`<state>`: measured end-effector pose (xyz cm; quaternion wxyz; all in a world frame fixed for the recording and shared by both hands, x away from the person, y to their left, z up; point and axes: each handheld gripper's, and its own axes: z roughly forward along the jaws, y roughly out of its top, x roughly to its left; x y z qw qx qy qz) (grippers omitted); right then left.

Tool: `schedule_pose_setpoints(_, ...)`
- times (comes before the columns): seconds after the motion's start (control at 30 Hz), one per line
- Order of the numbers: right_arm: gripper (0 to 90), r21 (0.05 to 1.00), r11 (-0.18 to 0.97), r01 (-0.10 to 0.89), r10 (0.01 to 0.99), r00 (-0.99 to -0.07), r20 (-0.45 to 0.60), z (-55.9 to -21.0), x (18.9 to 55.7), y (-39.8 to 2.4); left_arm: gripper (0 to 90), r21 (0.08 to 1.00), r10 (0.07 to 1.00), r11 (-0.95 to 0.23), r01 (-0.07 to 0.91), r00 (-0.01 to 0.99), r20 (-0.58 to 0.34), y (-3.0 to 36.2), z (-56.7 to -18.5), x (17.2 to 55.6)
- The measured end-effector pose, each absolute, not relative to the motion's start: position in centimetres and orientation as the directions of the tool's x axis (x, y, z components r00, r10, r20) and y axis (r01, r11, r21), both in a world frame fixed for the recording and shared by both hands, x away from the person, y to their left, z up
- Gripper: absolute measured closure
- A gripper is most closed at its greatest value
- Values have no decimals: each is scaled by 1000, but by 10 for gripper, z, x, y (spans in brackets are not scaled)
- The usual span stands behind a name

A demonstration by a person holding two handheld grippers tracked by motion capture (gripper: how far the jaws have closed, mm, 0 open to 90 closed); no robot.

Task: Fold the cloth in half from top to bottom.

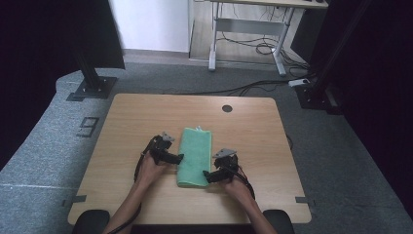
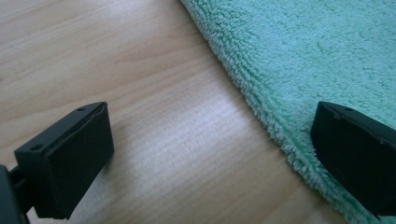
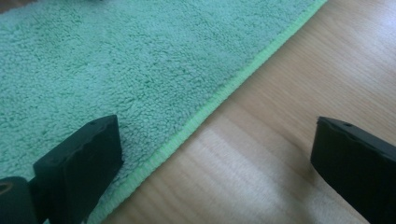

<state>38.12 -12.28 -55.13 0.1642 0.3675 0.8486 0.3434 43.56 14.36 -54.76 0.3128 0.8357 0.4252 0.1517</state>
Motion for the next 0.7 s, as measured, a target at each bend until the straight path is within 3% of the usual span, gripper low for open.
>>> schedule_pose_setpoints(0.7,103,704,509,495,688,-726,14,-551,331,-126,3,659,776,-466,591,630,-16,151,-548,382)
